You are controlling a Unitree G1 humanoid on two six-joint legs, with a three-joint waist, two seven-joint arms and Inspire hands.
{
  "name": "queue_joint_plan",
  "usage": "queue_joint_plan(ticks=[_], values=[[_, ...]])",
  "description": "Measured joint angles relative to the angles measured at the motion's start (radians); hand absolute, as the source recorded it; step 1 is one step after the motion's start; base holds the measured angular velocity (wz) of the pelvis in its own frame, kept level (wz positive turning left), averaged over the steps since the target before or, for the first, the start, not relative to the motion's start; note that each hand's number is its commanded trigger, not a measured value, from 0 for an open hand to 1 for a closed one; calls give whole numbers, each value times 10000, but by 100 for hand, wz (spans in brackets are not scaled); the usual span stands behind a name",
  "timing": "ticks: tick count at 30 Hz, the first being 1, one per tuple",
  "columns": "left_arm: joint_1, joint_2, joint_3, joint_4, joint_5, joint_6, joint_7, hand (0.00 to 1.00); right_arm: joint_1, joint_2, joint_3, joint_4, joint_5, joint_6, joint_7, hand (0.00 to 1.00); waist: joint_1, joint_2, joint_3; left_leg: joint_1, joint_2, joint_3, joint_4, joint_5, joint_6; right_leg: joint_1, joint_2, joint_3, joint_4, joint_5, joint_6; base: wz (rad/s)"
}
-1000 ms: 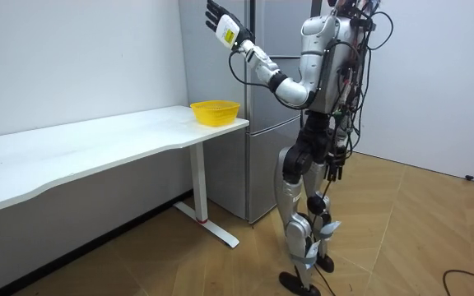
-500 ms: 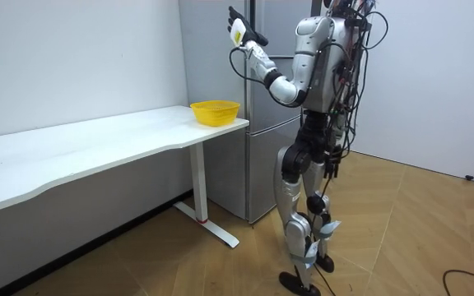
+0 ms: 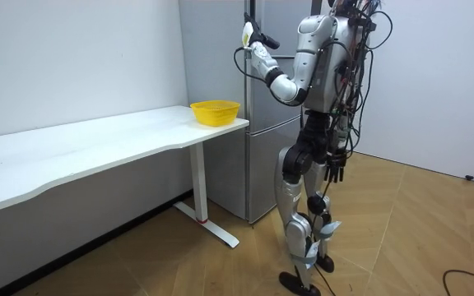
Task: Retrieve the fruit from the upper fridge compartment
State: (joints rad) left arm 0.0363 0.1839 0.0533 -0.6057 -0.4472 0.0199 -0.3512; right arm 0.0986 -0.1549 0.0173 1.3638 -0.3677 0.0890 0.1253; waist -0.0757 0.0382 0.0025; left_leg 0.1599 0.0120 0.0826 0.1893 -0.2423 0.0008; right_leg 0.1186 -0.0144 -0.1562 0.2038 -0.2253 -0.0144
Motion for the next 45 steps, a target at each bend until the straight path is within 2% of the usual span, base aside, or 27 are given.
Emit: queue_joint_plan(ticks=[12,20,21,22,23,24,29,30,31,32,45], values=[[0,2,-192,49,-6,242,-915,0,-20,-51,23,-3,1,0,13,0,-9,44,-12,68,93,33,-17,0,0,13,7,136,2,18,-30,-3],[2,27,-215,67,-4,248,-1018,0,-16,-60,92,-40,7,3,-32,0,-3,46,-9,76,107,121,-19,0,-1,32,3,142,8,23,-38,0],[2,28,-218,72,-4,249,-1037,12,-22,-60,102,-42,5,3,-40,0,-5,45,-8,77,106,123,-20,0,-1,36,1,142,10,23,-38,0],[2,28,-220,88,-3,249,-1060,61,-26,-60,105,-42,4,4,-47,0,-6,43,-7,77,106,123,-20,0,-1,41,1,143,12,23,-37,0],[2,28,-219,100,-3,249,-1080,61,-25,-60,105,-41,4,5,-49,0,-6,41,-6,76,106,123,-21,0,-1,46,1,144,12,23,-37,0],[2,28,-217,135,-3,249,-1116,100,-22,-60,107,-41,4,7,-52,0,-5,36,-3,76,106,123,-22,0,-1,56,-1,144,12,23,-37,0],[1,26,-100,274,-3,249,-1071,100,-19,-60,126,-38,4,12,-74,0,5,23,7,77,102,123,-22,0,-1,69,-1,144,8,22,-37,0],[1,26,59,308,-4,249,-940,92,-20,-60,124,-32,4,15,-84,0,8,20,9,76,99,122,-22,0,-1,69,-1,142,4,22,-37,0],[1,21,127,308,-37,242,-915,60,-18,-59,123,-26,4,16,-101,0,14,11,15,75,97,119,-22,0,-1,72,-1,139,1,22,-36,0],[1,8,160,309,-103,240,-884,0,-19,-59,123,-26,4,16,-109,0,21,7,17,75,98,118,-22,0,-1,73,-1,137,1,22,-35,0],[6,42,-98,301,-232,247,-1198,0,-30,-57,122,-20,5,6,-135,0,10,8,28,73,88,118,-22,0,-1,80,-5,144,5,27,-24,0]])
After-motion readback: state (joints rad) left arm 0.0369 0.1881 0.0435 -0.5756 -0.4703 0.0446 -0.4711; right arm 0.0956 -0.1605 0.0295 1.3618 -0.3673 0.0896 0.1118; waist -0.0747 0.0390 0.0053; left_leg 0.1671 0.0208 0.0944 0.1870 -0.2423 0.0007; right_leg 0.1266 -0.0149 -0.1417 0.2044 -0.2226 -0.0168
